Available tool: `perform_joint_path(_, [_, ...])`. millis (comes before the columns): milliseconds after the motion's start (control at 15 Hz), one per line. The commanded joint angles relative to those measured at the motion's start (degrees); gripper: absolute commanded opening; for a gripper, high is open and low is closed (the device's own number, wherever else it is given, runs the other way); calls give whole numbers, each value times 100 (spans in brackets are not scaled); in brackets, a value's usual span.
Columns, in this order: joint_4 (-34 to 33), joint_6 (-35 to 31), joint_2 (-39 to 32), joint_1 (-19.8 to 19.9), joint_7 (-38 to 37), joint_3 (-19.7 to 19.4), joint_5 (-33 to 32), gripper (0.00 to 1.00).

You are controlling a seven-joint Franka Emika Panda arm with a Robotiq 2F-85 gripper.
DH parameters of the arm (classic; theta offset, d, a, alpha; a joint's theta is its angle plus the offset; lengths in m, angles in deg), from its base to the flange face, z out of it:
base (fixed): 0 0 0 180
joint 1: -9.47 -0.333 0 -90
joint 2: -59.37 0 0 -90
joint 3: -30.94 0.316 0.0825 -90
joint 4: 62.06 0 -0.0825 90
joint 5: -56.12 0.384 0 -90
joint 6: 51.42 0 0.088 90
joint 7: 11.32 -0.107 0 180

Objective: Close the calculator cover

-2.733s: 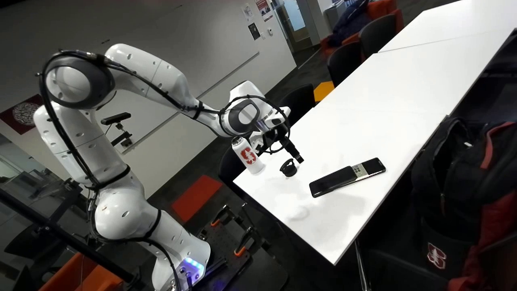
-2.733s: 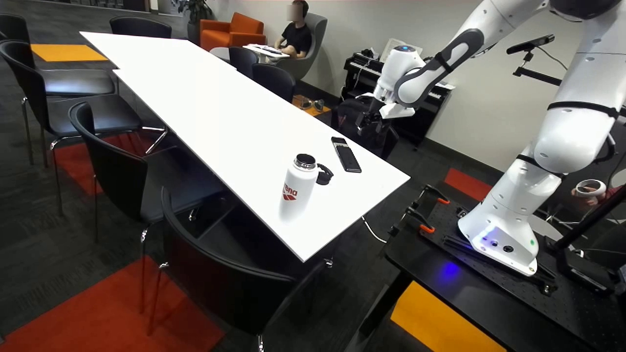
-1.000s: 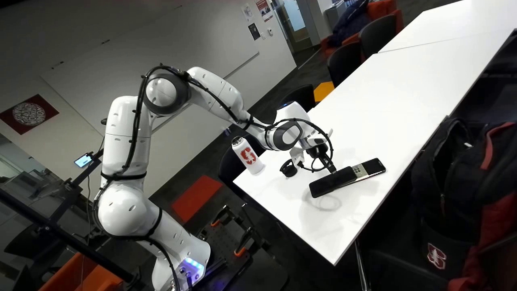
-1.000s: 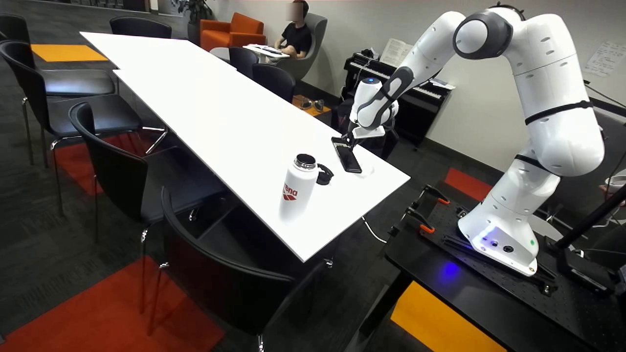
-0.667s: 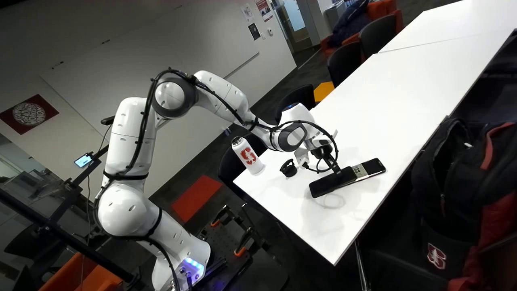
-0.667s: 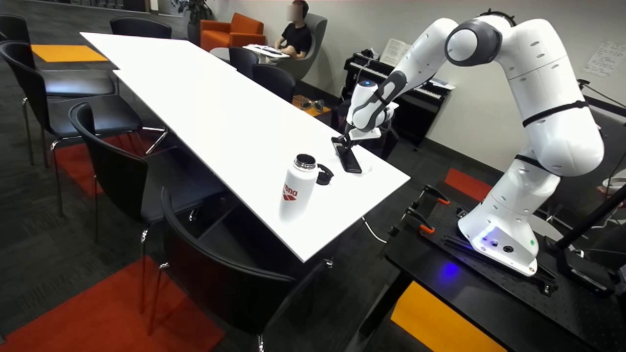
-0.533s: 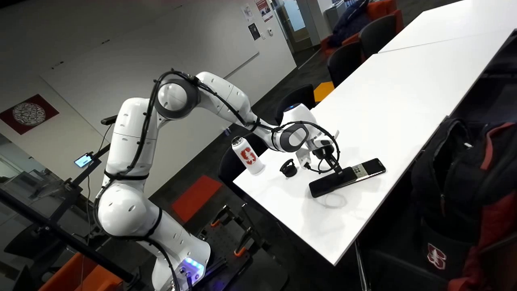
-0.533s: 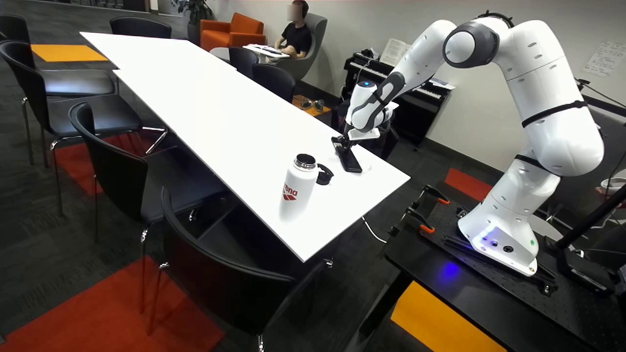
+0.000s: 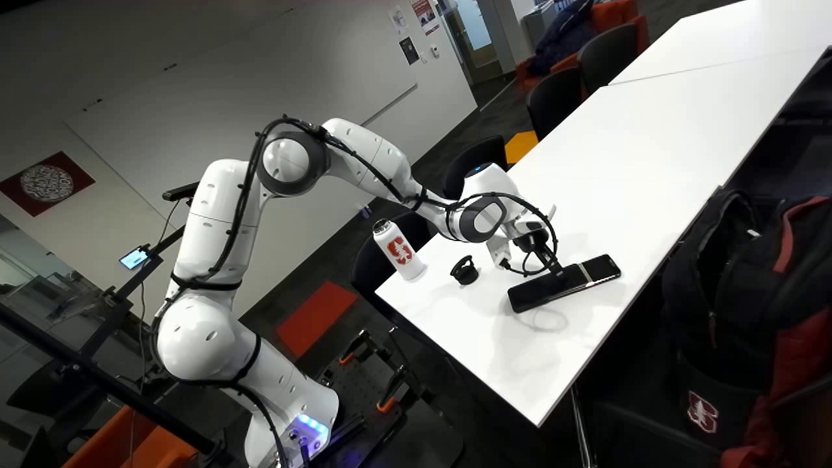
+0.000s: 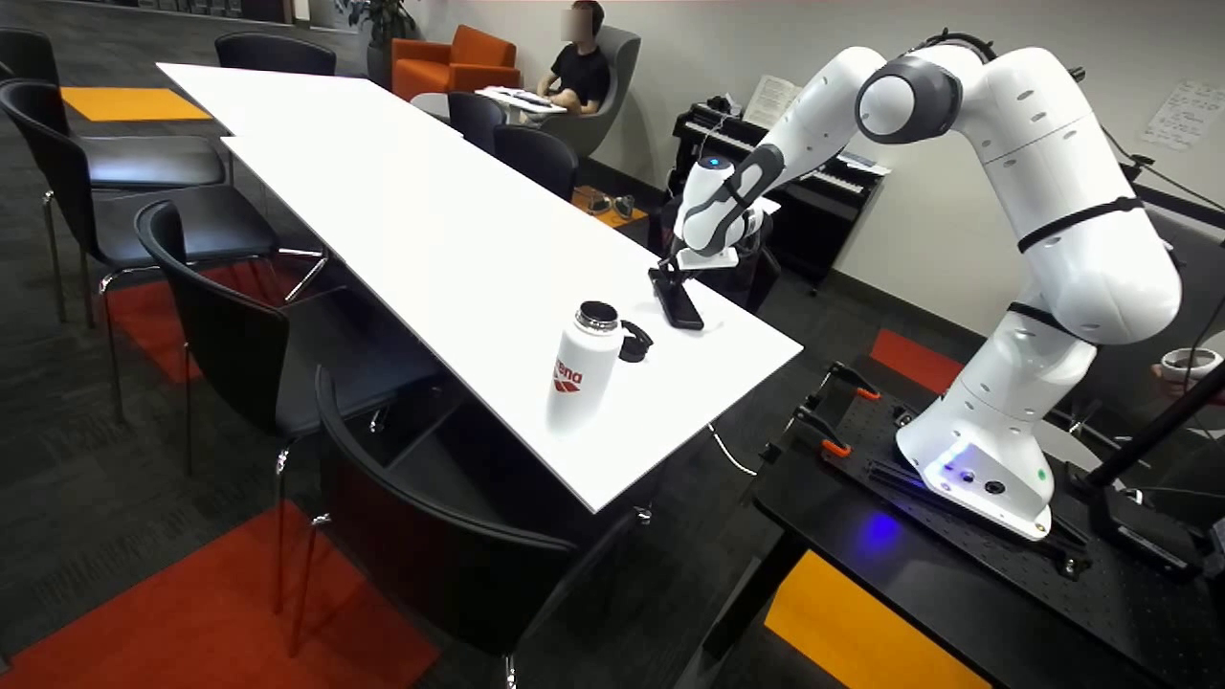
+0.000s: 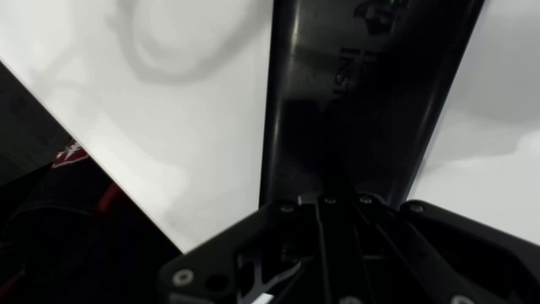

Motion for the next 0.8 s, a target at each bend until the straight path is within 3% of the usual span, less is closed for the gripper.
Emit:
perform_joint_path(0, [-416, 135, -299, 30, -13, -124, 170, 0])
perform_joint_path(733, [-1398, 409, -863, 229, -261, -503, 428, 0])
